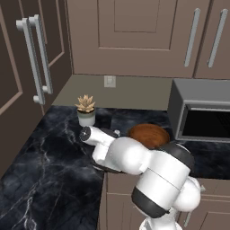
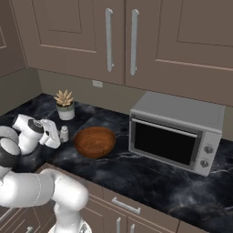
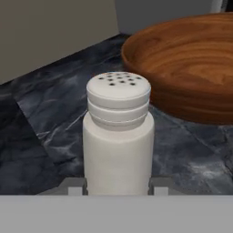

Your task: Retrieve the bottle and the shaker from the cabinet and place them next to the mixing bowl on the counter. Then add garlic from the fridge to the mixing bowl.

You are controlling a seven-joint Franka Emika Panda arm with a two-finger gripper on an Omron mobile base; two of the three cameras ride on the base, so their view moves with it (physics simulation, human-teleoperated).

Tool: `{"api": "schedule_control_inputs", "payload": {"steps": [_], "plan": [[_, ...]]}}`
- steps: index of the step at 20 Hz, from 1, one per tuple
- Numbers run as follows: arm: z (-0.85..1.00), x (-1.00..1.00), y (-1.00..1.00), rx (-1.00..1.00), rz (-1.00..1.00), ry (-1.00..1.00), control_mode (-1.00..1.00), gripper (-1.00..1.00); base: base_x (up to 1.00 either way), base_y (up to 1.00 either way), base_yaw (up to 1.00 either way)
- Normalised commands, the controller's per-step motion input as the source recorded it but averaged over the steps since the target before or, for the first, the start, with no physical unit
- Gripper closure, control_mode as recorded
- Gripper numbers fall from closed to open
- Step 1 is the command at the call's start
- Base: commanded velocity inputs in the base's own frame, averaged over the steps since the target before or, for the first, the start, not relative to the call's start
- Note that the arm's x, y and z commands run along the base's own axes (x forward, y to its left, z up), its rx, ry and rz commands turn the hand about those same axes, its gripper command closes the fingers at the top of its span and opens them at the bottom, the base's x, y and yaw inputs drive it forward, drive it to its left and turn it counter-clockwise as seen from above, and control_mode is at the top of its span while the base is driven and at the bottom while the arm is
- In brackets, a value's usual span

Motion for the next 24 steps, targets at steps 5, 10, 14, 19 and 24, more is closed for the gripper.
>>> {"api": "schedule_control_inputs", "payload": {"steps": [5,10,14,19,24], "plan": [[-0.44,0.54,-0.06,0.0,-0.01,0.1,-1.0,1.0,0.0,0.0,0.0],[-0.76,0.33,-0.17,-0.03,-0.04,0.04,-1.0,1.0,0.0,0.0,0.0],[-0.59,0.23,0.02,0.0,-0.02,0.0,-1.0,1.0,0.0,0.0,0.0],[-0.35,0.17,0.0,0.0,0.0,0.0,-1.0,1.0,0.0,0.0,0.0],[-0.29,0.04,0.14,0.09,0.0,0.0,-1.0,-1.0,0.0,0.0,0.0]]}}
